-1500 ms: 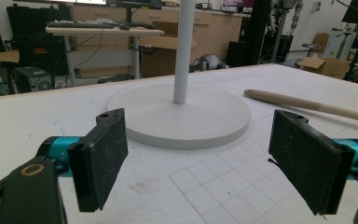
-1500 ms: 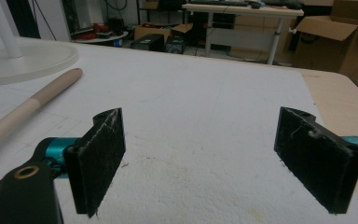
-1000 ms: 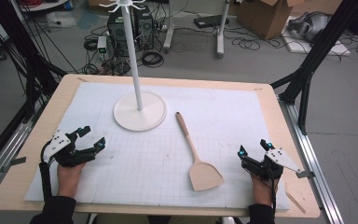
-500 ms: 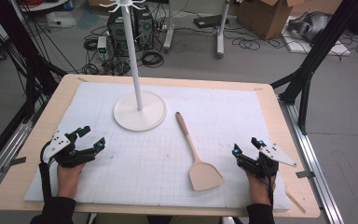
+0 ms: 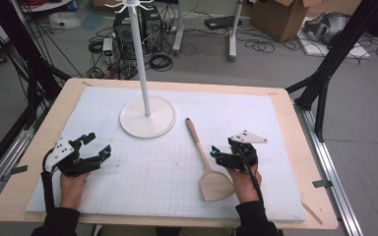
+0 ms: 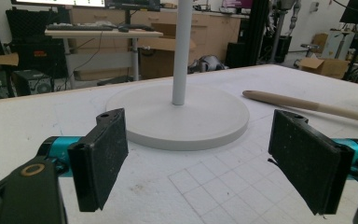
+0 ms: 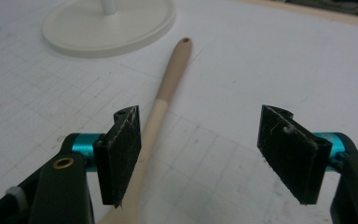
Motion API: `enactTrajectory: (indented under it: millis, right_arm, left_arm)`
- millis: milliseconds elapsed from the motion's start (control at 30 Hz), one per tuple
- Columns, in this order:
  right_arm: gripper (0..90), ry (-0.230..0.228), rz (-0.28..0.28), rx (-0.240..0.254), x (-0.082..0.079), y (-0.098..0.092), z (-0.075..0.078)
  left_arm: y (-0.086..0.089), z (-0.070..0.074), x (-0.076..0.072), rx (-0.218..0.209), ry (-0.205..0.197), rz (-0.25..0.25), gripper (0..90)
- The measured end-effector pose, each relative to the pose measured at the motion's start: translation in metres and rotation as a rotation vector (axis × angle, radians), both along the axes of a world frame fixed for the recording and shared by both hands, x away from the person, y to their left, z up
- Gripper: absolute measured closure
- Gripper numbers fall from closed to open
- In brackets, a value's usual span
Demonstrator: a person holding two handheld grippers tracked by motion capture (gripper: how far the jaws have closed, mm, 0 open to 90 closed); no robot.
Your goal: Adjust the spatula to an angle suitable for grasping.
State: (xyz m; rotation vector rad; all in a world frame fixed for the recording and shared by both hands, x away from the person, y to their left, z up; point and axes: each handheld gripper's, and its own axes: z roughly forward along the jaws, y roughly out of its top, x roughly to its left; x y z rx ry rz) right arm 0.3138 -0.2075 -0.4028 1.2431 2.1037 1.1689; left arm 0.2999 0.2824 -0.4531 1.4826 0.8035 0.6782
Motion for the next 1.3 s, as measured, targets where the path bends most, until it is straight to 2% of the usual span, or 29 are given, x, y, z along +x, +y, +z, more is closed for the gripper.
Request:
enactTrajectory:
  millis: [33, 67, 167, 333, 367, 600, 867, 1033, 1133, 1300]
  right_arm:
    - [32.0, 0.029, 0.015, -0.014, 0.004, 0.008, -0.002]
    - [32.0, 0.029, 0.015, -0.014, 0.004, 0.008, -0.002]
    - [33.7, 0.071, 0.036, -0.052, 0.011, 0.020, -0.004]
    - [35.7, 0.157, 0.052, -0.099, 0.022, 0.038, -0.011]
    - [37.3, 0.179, 0.061, -0.121, 0.026, 0.044, -0.014]
    - [38.8, 0.233, 0.064, -0.168, 0.034, 0.057, -0.022]
    - [47.3, 0.277, 0.055, -0.204, 0.037, 0.064, -0.029]
    - [52.1, 0.271, 0.039, -0.207, 0.038, 0.064, -0.029]
    - [58.3, 0.269, 0.036, -0.214, 0.038, 0.064, -0.028]
    - [66.1, 0.281, 0.023, -0.199, 0.038, 0.061, -0.028]
  left_arm:
    - [0.000, 0.000, 0.000, 0.000, 0.000, 0.000, 20.0]
    - [0.000, 0.000, 0.000, 0.000, 0.000, 0.000, 20.0]
    - [0.000, 0.000, 0.000, 0.000, 0.002, 0.000, 20.0]
    - [0.001, 0.000, 0.000, 0.000, 0.002, -0.001, 20.2]
    - [0.001, 0.000, 0.000, 0.000, 0.002, -0.001, 20.2]
    - [0.001, 0.000, 0.000, -0.002, 0.001, -0.002, 20.2]
    - [0.001, 0.000, 0.000, 0.000, 0.000, -0.002, 20.2]
    - [0.001, 0.000, 0.000, -0.001, 0.001, -0.004, 20.7]
    - [0.001, 0.000, 0.000, 0.000, 0.001, -0.003, 20.7]
    - [0.001, 0.000, 0.000, -0.001, 0.001, -0.003, 20.7]
